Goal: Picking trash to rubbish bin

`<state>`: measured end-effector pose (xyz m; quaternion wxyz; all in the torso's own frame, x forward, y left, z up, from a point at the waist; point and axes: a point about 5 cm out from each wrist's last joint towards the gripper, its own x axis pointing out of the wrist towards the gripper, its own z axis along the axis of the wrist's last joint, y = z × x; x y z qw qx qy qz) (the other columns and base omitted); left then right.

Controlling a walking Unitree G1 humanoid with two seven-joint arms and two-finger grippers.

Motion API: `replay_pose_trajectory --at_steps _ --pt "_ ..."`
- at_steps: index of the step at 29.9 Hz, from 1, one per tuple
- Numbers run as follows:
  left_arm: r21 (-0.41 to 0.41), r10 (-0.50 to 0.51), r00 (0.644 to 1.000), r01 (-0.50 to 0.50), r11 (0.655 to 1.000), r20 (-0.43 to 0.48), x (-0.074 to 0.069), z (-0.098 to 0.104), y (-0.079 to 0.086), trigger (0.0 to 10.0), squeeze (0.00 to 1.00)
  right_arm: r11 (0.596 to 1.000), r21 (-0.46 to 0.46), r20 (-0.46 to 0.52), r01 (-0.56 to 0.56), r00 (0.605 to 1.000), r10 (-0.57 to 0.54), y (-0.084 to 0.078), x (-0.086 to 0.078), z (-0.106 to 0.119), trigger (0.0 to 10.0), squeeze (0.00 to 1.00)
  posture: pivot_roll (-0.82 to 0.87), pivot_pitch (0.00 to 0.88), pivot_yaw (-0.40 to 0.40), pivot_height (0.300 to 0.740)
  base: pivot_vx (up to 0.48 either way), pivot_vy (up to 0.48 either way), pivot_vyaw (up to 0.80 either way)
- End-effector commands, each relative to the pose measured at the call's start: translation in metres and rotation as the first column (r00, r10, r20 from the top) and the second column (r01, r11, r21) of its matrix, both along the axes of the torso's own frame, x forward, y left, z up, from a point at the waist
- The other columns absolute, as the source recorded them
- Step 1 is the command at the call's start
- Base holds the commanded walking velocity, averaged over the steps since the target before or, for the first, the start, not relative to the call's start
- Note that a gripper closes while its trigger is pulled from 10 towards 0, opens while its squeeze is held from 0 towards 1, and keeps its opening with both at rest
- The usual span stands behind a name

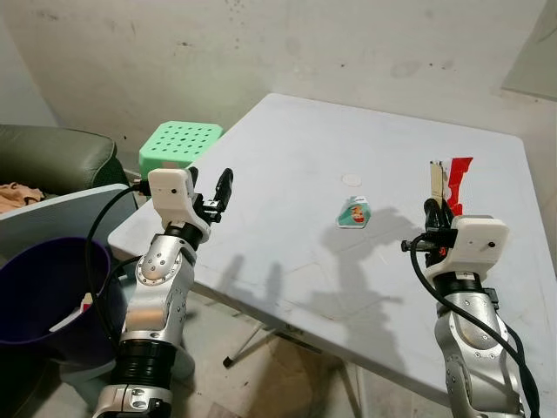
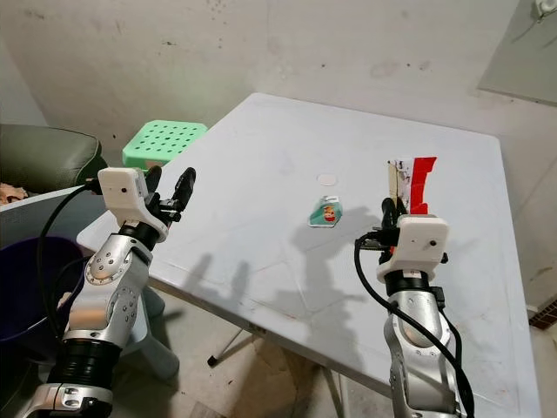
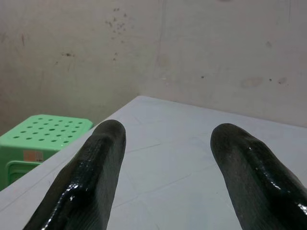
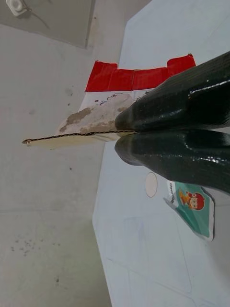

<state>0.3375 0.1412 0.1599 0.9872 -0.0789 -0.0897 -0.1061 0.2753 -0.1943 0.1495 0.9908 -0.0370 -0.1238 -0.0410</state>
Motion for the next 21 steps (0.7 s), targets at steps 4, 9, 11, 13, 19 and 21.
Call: replay_pose_trajectory --at_steps 4,9,11,13,19,21 --pt "0.006 -0.005 1.0 0.005 1.0 -0.003 0.0025 0.0021 0.0 10.0 0.0 1.0 -0.001 -0.002 -0.003 1.0 0.003 0.001 0.0019 0.0011 10.0 0.0 0.01 0.0 0.006 0.74 0.0 0.24 0.0" --pt "0.007 -0.004 1.0 0.004 1.0 -0.004 0.0028 0.0021 0.0 10.0 0.0 1.0 -0.002 -0.003 -0.004 1.0 0.004 0.0011 0.0021 0.0011 10.0 0.0 0.01 0.0 0.006 0.74 0.0 0.48 0.0" --pt "0.01 -0.004 1.0 0.004 1.0 -0.003 0.0027 0.002 -0.0001 10.0 0.0 1.0 -0.003 -0.004 -0.005 1.0 0.005 0.0012 0.0021 0.001 10.0 0.0 0.01 0.0 0.006 0.74 0.0 0.48 0.0" --pt "0.008 -0.003 1.0 0.003 1.0 -0.004 0.0028 0.002 -0.0001 10.0 0.0 1.0 -0.001 -0.004 -0.004 1.0 0.004 0.0012 0.0021 0.0009 10.0 0.0 0.01 0.0 0.006 0.74 0.0 0.48 0.0" --pt "0.009 -0.003 1.0 0.003 1.0 -0.007 0.0024 0.0015 -0.0002 10.0 0.0 1.0 -0.004 -0.005 -0.005 1.0 0.005 0.0011 0.0014 0.0009 10.0 0.0 0.01 0.0 0.005 0.74 0.0 0.328 0.0" --pt "0.008 -0.003 1.0 0.003 1.0 -0.009 0.0023 0.0013 -0.0003 10.0 0.0 1.0 -0.003 -0.005 -0.005 1.0 0.005 0.0009 0.0012 0.0009 10.0 0.0 0.01 0.0 0.004 0.74 0.0 0.0 0.0"
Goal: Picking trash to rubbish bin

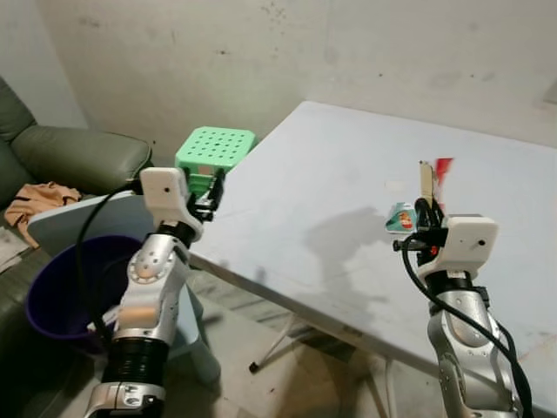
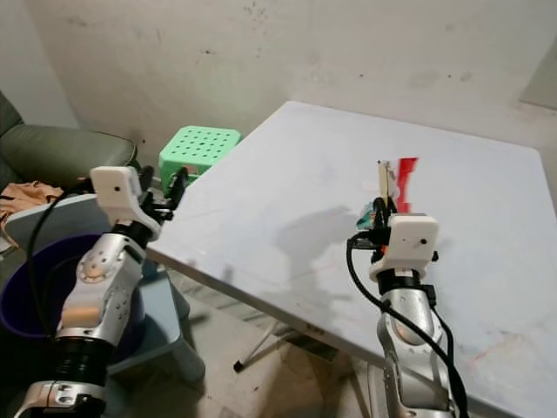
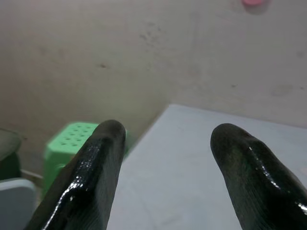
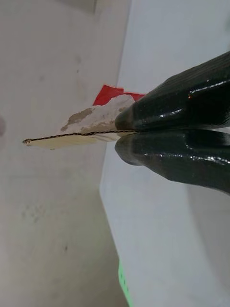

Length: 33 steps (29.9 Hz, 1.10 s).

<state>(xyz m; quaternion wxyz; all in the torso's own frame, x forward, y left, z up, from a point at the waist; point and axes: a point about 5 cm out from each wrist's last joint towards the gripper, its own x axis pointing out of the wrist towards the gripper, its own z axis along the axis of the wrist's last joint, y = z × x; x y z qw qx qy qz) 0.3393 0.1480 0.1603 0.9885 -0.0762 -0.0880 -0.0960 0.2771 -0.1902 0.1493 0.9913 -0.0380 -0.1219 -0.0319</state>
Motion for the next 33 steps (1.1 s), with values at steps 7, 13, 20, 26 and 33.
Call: replay_pose_trajectory --at_steps 7,13,20,26,33 --pt "0.001 -0.022 1.0 0.022 1.0 -0.006 0.0006 0.0007 -0.0065 10.0 0.0 1.0 0.002 -0.002 0.011 1.0 -0.011 -0.0029 -0.0005 0.0009 10.0 0.0 0.01 0.0 0.004 0.74 0.0 0.0 0.0" --pt "0.0 -0.023 1.0 0.023 1.0 -0.01 0.0002 0.0001 -0.0066 10.0 0.0 1.0 -0.002 -0.003 0.009 1.0 -0.009 -0.0026 -0.001 0.0007 10.0 0.0 0.02 0.0 0.004 0.74 0.0 0.073 0.0" --pt "0.0 -0.022 1.0 0.022 1.0 -0.013 -0.0003 0.0001 -0.006 10.0 0.0 1.0 -0.001 -0.005 0.008 1.0 -0.008 -0.0023 -0.0017 0.0009 10.0 0.0 0.02 0.0 0.004 0.74 0.0 0.47 0.0" --pt "0.001 -0.019 1.0 0.019 1.0 -0.015 -0.0005 -0.0004 -0.0056 10.0 0.0 1.0 -0.001 -0.007 0.007 1.0 -0.007 -0.0023 -0.0021 0.0007 10.0 0.0 0.02 0.001 0.003 0.74 0.0 0.48 0.0" --pt "0.002 -0.018 1.0 0.018 1.0 -0.017 -0.0011 -0.0006 -0.0055 10.0 0.0 1.0 -0.003 -0.01 0.006 1.0 -0.006 -0.0022 -0.0022 0.0009 10.0 0.0 0.02 0.007 0.001 0.74 0.0 0.48 0.0"
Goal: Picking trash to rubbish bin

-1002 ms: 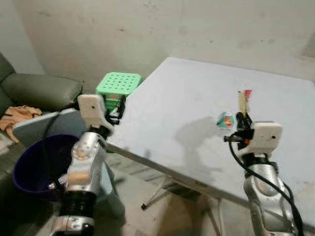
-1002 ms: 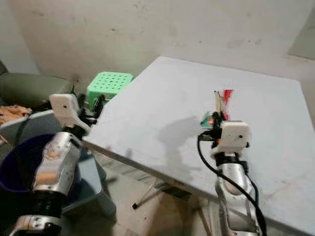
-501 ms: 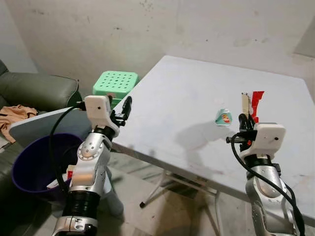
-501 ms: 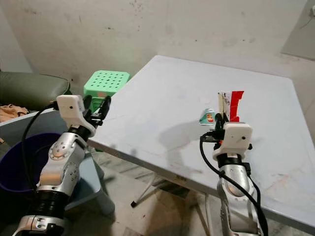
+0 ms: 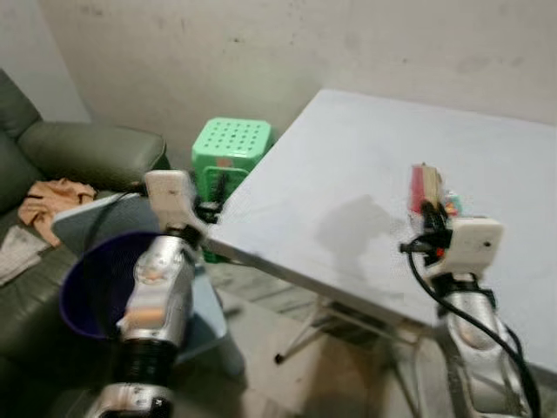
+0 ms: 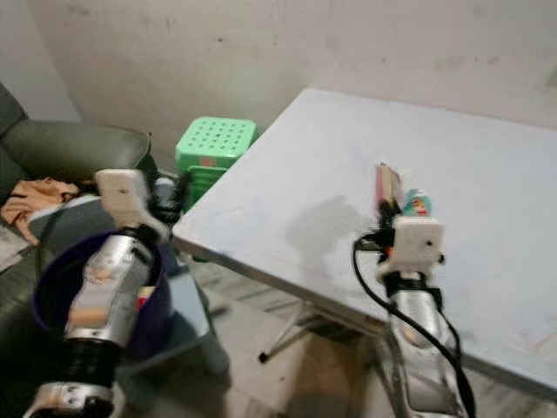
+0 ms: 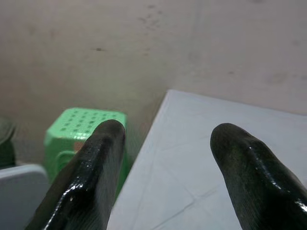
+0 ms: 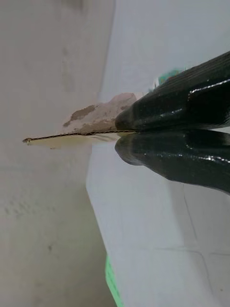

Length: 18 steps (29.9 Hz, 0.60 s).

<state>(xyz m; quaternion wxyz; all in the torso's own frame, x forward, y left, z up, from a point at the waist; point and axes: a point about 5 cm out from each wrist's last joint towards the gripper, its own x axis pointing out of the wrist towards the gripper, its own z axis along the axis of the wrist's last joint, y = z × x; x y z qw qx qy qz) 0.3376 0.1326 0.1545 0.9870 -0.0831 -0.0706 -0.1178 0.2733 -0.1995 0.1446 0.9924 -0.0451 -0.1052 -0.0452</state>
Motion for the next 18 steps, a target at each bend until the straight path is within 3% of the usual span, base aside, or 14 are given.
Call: replay_pose_trajectory --at_steps 1,5,8,18 --pt "0.011 0.032 0.999 -0.032 0.999 0.015 0.0004 0.0051 0.0104 10.0 0.0 1.0 0.004 0.021 -0.025 0.999 0.025 0.0075 0.0017 0.0053 10.0 0.0 0.02 0.008 0.0 0.74 0.0 0.48 0.0" --pt "0.012 0.037 0.999 -0.037 0.999 0.014 0.0003 0.0049 0.0109 10.0 0.0 0.999 -0.011 0.016 -0.034 0.999 0.034 0.0085 0.0025 0.0054 10.0 0.0 0.02 0.008 0.0 0.74 0.0 0.414 0.0" --pt "0.015 0.045 0.999 -0.046 0.999 0.014 0.0001 0.0045 0.0115 10.0 0.0 0.999 -0.015 0.013 -0.039 0.999 0.039 0.0088 0.003 0.0053 10.0 0.0 0.02 0.008 0.0 0.74 0.0 0.0 0.0" --pt "0.043 0.078 0.997 -0.077 0.996 -0.02 0.0017 0.0006 0.0132 10.0 0.0 0.999 -0.024 0.007 -0.043 0.999 0.043 0.0081 0.0047 0.0062 10.0 0.0 0.03 0.02 -0.01 0.74 0.0 0.0 0.8"
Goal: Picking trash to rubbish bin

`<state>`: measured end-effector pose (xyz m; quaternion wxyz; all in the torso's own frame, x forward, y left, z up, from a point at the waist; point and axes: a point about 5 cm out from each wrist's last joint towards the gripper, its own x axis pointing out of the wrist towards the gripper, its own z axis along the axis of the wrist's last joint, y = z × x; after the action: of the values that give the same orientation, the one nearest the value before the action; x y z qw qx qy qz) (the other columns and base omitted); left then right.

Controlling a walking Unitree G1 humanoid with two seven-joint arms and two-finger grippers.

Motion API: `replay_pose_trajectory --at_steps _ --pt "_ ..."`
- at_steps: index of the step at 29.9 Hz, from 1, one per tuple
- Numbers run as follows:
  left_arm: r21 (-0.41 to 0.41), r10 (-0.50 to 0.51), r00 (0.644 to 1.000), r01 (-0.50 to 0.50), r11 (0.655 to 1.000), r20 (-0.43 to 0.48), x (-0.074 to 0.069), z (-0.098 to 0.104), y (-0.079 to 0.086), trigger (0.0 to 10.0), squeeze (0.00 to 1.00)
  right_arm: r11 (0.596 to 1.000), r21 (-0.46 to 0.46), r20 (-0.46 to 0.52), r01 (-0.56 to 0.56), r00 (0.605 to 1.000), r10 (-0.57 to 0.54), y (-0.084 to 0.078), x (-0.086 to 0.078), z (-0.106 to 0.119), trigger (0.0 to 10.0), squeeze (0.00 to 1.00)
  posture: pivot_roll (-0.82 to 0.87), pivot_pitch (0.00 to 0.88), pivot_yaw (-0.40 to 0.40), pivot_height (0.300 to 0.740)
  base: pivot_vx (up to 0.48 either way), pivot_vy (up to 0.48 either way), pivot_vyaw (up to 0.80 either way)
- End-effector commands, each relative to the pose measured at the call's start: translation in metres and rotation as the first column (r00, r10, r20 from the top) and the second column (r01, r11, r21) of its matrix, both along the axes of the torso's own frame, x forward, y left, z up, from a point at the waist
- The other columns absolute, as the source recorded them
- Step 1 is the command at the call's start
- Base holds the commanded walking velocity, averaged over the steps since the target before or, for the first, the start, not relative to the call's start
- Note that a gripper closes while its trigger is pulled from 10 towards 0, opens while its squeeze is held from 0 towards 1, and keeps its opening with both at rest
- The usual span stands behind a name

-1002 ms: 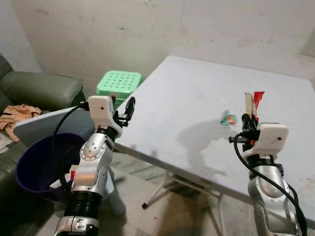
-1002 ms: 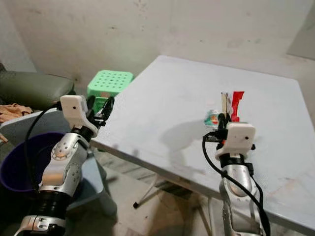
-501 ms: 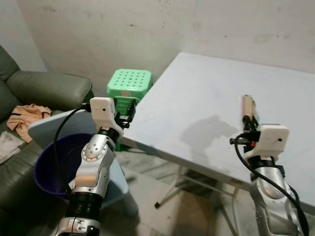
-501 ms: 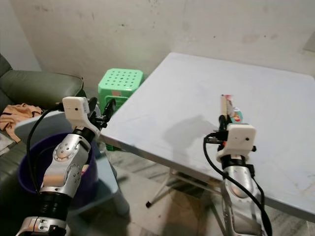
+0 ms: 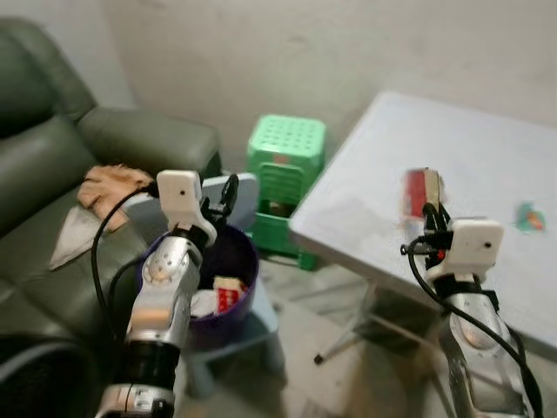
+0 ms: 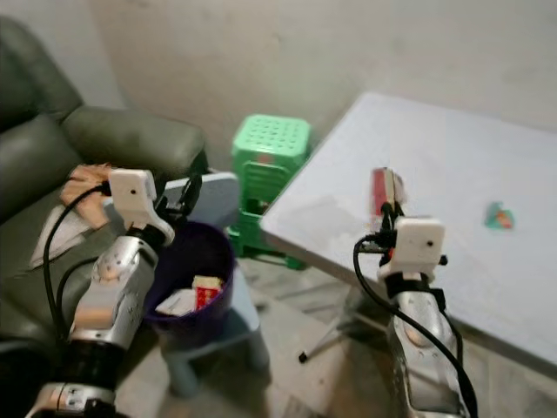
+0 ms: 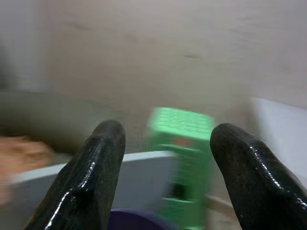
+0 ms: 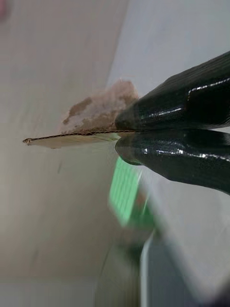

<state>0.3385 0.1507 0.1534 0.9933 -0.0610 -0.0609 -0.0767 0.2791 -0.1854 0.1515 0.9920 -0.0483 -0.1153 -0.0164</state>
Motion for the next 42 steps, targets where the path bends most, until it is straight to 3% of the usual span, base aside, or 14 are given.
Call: replay_pose_trajectory --at_steps 1,18,25,28,36,42 --pt "0.002 -0.002 1.0 0.002 1.0 -0.002 0.001 0.001 -0.005 10.0 0.0 1.0 -0.011 -0.009 0.015 1.0 -0.015 -0.006 -0.001 -0.001 10.0 0.0 0.03 0.02 -0.01 0.74 0.0 0.0 0.8" --pt "0.011 0.006 0.999 -0.006 1.0 -0.04 0.001 -0.003 -0.007 10.0 0.0 1.0 -0.022 -0.009 -0.004 1.0 0.004 -0.008 0.005 0.003 10.0 0.0 0.03 0.026 -0.018 0.74 0.0 0.0 0.8" --pt "0.089 -0.162 0.982 0.171 0.981 -0.093 -0.008 -0.016 -0.033 10.0 0.0 0.997 -0.025 -0.017 -0.07 0.997 0.07 -0.008 0.008 0.006 10.0 0.0 0.03 0.026 -0.025 0.74 0.0 0.0 0.8" --pt "0.072 -0.219 0.973 0.224 0.972 -0.08 -0.013 -0.015 -0.043 10.0 0.0 0.995 0.025 -0.02 -0.098 0.995 0.099 -0.009 0.01 0.007 10.0 0.0 0.03 0.026 -0.027 0.74 0.0 0.0 0.27" --pt "0.075 -0.377 0.924 0.381 0.921 -0.061 -0.03 -0.016 -0.068 10.0 0.0 0.986 -0.029 -0.081 -0.161 0.984 0.159 -0.009 0.019 0.004 10.0 0.0 0.04 0.022 -0.032 0.74 0.0 0.0 0.0" --pt "0.072 -0.428 0.903 0.43 0.9 -0.039 -0.038 -0.013 -0.082 10.0 0.0 0.981 -0.012 -0.117 -0.194 0.975 0.191 -0.007 0.03 0.004 10.0 0.0 0.05 0.018 -0.035 0.74 0.0 0.0 0.0"
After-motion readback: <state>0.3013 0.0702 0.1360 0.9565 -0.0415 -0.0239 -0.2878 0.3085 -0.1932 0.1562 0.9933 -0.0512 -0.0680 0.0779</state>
